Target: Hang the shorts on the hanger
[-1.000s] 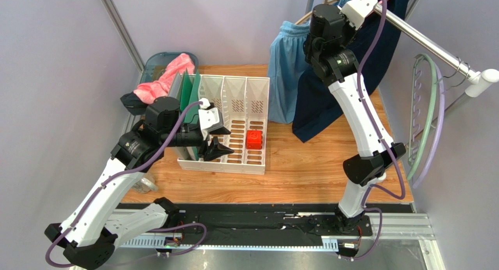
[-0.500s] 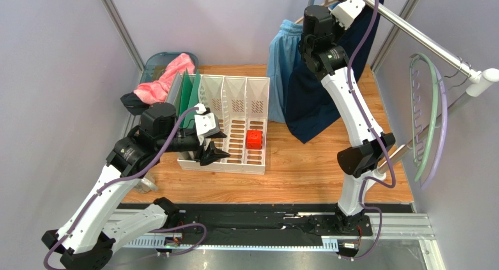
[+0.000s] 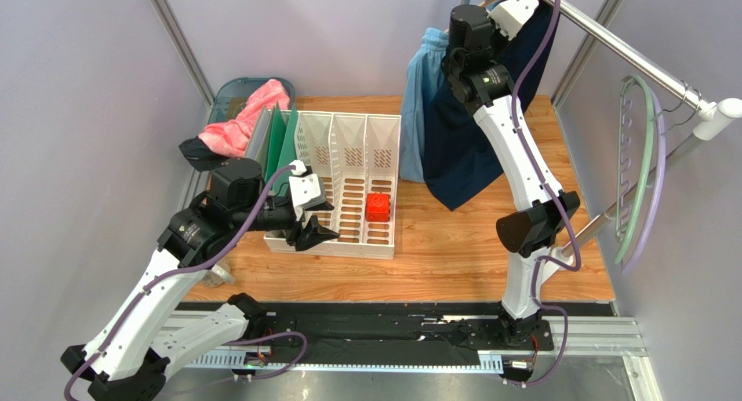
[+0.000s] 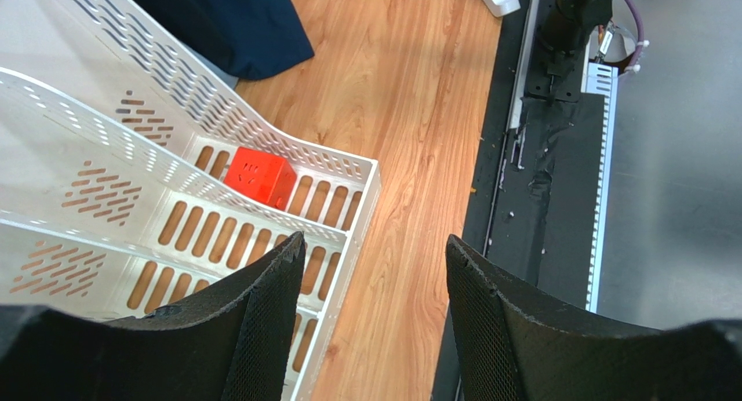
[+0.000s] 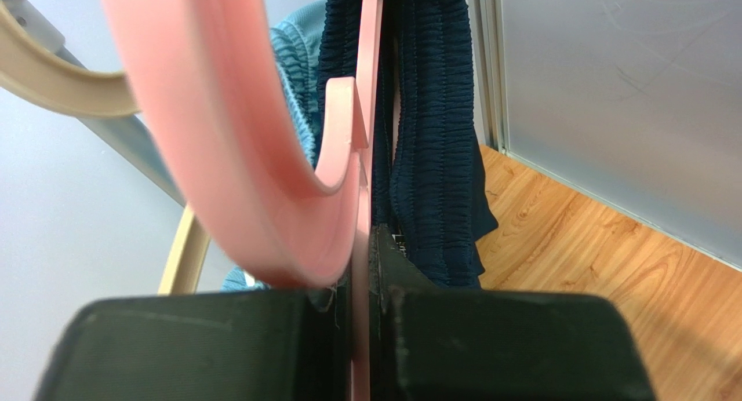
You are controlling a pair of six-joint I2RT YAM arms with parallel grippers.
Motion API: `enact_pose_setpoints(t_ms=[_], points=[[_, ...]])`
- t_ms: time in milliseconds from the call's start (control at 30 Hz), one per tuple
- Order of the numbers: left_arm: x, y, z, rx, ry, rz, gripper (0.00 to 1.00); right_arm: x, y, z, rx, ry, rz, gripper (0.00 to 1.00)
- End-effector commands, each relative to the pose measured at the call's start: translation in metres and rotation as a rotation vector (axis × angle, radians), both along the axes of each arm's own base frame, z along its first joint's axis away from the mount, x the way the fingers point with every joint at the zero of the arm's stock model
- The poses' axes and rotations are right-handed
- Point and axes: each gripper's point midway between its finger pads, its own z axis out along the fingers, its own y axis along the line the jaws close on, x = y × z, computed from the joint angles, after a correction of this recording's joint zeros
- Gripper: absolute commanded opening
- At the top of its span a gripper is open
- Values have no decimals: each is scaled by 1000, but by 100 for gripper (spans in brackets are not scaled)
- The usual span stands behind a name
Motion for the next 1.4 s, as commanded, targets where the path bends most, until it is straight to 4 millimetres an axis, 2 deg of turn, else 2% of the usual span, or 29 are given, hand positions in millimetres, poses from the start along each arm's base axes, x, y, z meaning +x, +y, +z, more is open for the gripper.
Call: enact_pose_setpoints(t_ms=[0, 100, 367, 567, 667, 700, 767, 867, 900, 933, 1000, 1033, 1067, 1167, 1233, 1267, 1367], points=[[-3, 0, 1, -1, -6, -14, 66, -24, -19, 71, 105, -252, -56, 0], [-2, -2, 2, -1, -6, -19, 66, -25, -24, 76, 105, -269, -76, 0], [-1, -1, 2, 4, -4, -13, 66, -16, -47, 59, 112, -248, -139, 0], [-1, 0, 2, 8, -6, -9, 66, -3, -47, 47, 119, -228, -102, 2], [0, 0, 0, 13, -2, -1, 66, 1, -43, 45, 120, -221, -75, 16], [2, 1, -1, 18, 5, 9, 66, -2, -43, 48, 122, -225, -69, 24], [3, 0, 1, 12, 29, 25, 67, -3, -40, 48, 121, -221, -59, 26], [3, -2, 4, 3, 59, 31, 67, -12, -38, 50, 121, -215, -47, 40], [3, -3, 5, -1, 63, 29, 67, -15, -37, 50, 121, -213, -44, 41], [3, -4, 8, -10, 71, 33, 67, -22, -38, 53, 124, -215, -43, 43], [3, -5, 11, -21, 79, 36, 67, -29, -37, 54, 128, -213, -35, 54], [3, -5, 15, -31, 75, 38, 67, -39, -38, 61, 138, -227, -27, 58], [2, -6, 17, -39, 88, 43, 68, -40, -35, 56, 134, -208, -14, 62], [2, -7, 24, -60, 105, 51, 68, -57, -31, 62, 138, -207, 33, 67], [3, -6, 29, -77, 108, 58, 69, -64, -27, 65, 134, -203, 76, 73], [3, -7, 31, -83, 112, 59, 69, -75, -27, 73, 138, -217, 97, 77], [7, -6, 35, -102, 133, 80, 70, -85, -15, 71, 122, -195, 167, 84]])
